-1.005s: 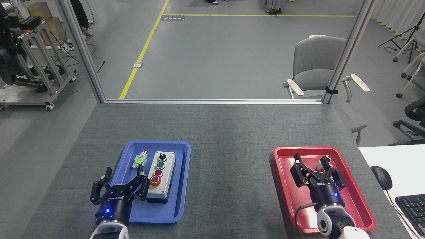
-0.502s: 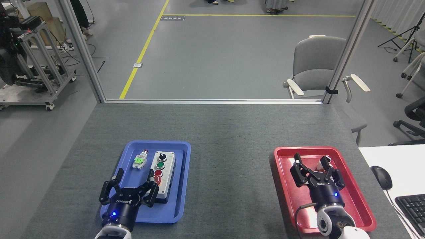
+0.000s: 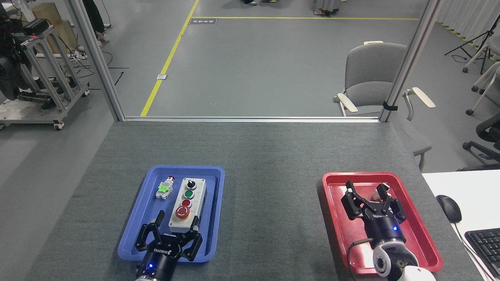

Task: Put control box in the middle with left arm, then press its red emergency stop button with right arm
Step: 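Lower the left gripper onto the grey control box in the blue tray, then close the left gripper on the near end of the control box, then drag the control box with the left gripper out of the tray to the table middle, then open the left gripper and release the control box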

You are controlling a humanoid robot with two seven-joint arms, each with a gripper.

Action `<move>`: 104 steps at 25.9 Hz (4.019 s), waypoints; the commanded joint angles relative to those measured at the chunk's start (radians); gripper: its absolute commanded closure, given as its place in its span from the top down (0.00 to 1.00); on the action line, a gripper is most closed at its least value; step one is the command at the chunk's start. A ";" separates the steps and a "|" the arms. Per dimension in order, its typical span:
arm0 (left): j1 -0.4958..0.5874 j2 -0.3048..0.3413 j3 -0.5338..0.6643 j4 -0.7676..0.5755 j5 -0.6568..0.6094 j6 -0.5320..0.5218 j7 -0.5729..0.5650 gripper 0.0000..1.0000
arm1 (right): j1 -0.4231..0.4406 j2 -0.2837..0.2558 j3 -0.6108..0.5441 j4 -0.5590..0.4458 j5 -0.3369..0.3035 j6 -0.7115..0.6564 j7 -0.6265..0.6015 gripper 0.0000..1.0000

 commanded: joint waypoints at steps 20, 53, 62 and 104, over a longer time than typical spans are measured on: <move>-0.084 -0.017 -0.047 0.227 -0.035 0.098 0.000 0.99 | -0.003 0.009 0.000 0.000 0.000 0.000 0.002 1.00; -0.211 -0.202 -0.346 0.226 0.096 0.434 -0.022 0.00 | -0.003 0.012 -0.002 0.000 -0.002 0.000 0.002 1.00; -0.216 -0.204 -0.650 0.230 0.248 0.713 -0.098 0.00 | -0.005 0.009 -0.003 0.000 0.000 0.001 0.002 1.00; -0.303 -0.202 -0.783 0.408 0.467 0.586 0.073 1.00 | -0.005 -0.004 -0.003 0.003 -0.002 0.000 0.002 1.00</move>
